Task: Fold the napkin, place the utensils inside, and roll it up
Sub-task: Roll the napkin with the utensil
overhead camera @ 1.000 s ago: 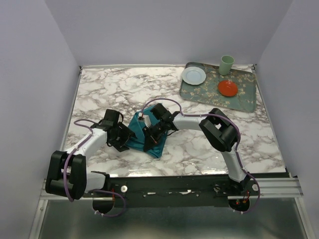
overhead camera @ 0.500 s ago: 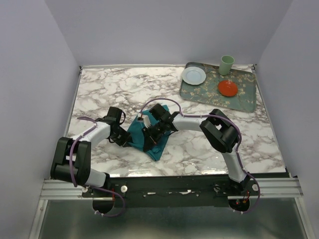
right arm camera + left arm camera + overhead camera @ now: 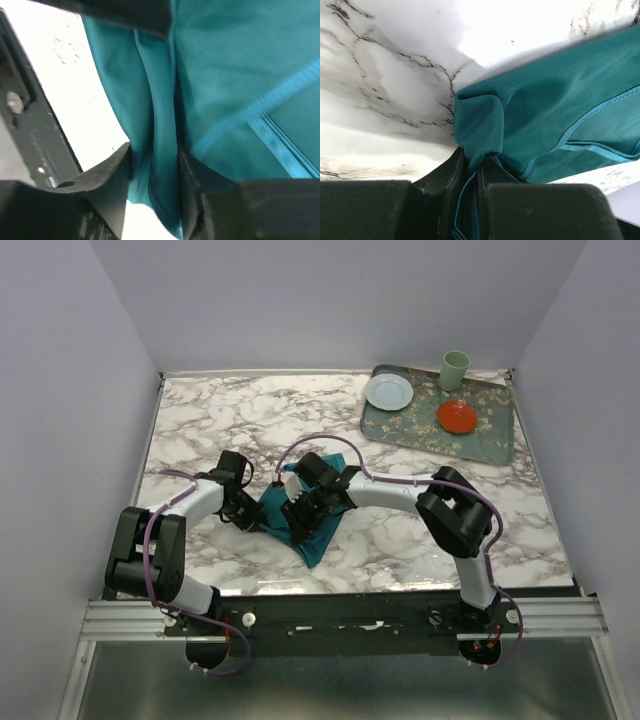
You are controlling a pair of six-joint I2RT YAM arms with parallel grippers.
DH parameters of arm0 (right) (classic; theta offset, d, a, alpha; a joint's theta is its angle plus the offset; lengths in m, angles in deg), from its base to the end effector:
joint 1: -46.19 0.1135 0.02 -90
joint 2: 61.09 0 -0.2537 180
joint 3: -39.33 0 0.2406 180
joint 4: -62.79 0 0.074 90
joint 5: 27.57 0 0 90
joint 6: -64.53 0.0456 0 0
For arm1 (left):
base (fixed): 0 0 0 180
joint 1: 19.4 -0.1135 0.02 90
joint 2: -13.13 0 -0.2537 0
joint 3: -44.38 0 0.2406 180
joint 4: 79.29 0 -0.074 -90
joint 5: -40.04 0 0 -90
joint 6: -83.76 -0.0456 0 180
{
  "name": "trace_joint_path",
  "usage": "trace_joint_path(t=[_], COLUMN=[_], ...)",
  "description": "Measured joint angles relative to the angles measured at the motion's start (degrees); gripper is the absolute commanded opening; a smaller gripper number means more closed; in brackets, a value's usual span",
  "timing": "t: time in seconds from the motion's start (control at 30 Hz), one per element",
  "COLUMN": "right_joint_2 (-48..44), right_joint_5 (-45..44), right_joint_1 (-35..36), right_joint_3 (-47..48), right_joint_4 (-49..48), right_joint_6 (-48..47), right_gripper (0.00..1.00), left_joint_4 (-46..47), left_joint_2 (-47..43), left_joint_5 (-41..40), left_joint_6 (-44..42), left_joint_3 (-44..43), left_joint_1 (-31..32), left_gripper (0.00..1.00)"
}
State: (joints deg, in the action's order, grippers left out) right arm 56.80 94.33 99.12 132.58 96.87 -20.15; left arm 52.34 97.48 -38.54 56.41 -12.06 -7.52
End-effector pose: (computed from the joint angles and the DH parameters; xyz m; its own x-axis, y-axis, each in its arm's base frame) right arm 0.2315 0.3464 0.1411 -0.5911 -0.6518 -0.4751 -0.7914 0.3548 0.4978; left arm 0.2289 -0.0574 0.1380 -0.6568 -0.7515 0.0619 -0.7306 0.6139 -0.2990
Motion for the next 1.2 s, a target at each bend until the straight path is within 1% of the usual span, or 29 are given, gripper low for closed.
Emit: trace_joint_path(t=[0.1, 0.17, 0.2, 0.3, 0.33, 0.43, 0.5, 0.63, 0.8, 0.93, 1.1, 1.2], right_joint_2=[-3.23, -5.14, -6.47, -8.7, -8.81, -8.15, -6.4, -3.28, -0.79, -0.76, -0.39, 0.24], right_joint_5=[-6.21, -9.2, -11.58, -17.09, -18.29, -21.53, -23.17, -25.59, -28.46, -30.62, -34.42, -36.76], right_joint_1=[1.33, 2.01, 2.54, 4.57, 5.33, 7.63, 9.31, 11.56, 12.81, 13.66, 15.58, 16.63], right_joint_3=[-0.02, 0.0, 0.07, 1.27, 1.95, 4.72, 7.52, 9.25, 9.01, 8.63, 7.74, 6.67], right_joint_4=[4.09, 5.73, 6.78, 8.63, 9.07, 9.64, 9.49, 8.24, 7.85, 6.84, 6.08, 5.29], right_joint_6=[-1.11, -1.44, -1.75, -2.36, -2.45, -2.62, -2.58, -2.43, -3.02, -3.26, -1.73, -0.7], right_gripper=[0.65, 0.67, 0.71, 0.73, 0.74, 0.75, 0.76, 0.77, 0.77, 0.72, 0.7, 0.63], left_joint_4=[0.02, 0.02, 0.04, 0.04, 0.04, 0.07, 0.07, 0.07, 0.07, 0.04, 0.02, 0.0], left_joint_2=[0.0, -0.02, -0.02, -0.02, -0.02, -0.02, -0.02, -0.04, -0.11, -0.13, -0.13, -0.13], left_joint_5=[0.04, 0.09, 0.11, 0.13, 0.13, 0.11, 0.13, 0.11, 0.11, 0.11, 0.11, 0.13], left_joint_6=[-0.31, -0.5, -0.55, -0.72, -0.72, -0.72, -0.72, -0.72, -0.68, -0.46, -0.22, 0.0], left_joint_3=[0.0, 0.02, 0.02, 0.02, 0.02, 0.02, 0.02, 0.02, 0.02, 0.02, -0.02, -0.02], left_joint_1=[0.0, 0.0, 0.0, 0.0, 0.0, 0.09, 0.11, 0.13, 0.13, 0.13, 0.15, 0.15], left_gripper=[0.0, 0.0, 0.0, 0.0, 0.0, 0.0, 0.0, 0.0, 0.0, 0.0, 0.0, 0.0])
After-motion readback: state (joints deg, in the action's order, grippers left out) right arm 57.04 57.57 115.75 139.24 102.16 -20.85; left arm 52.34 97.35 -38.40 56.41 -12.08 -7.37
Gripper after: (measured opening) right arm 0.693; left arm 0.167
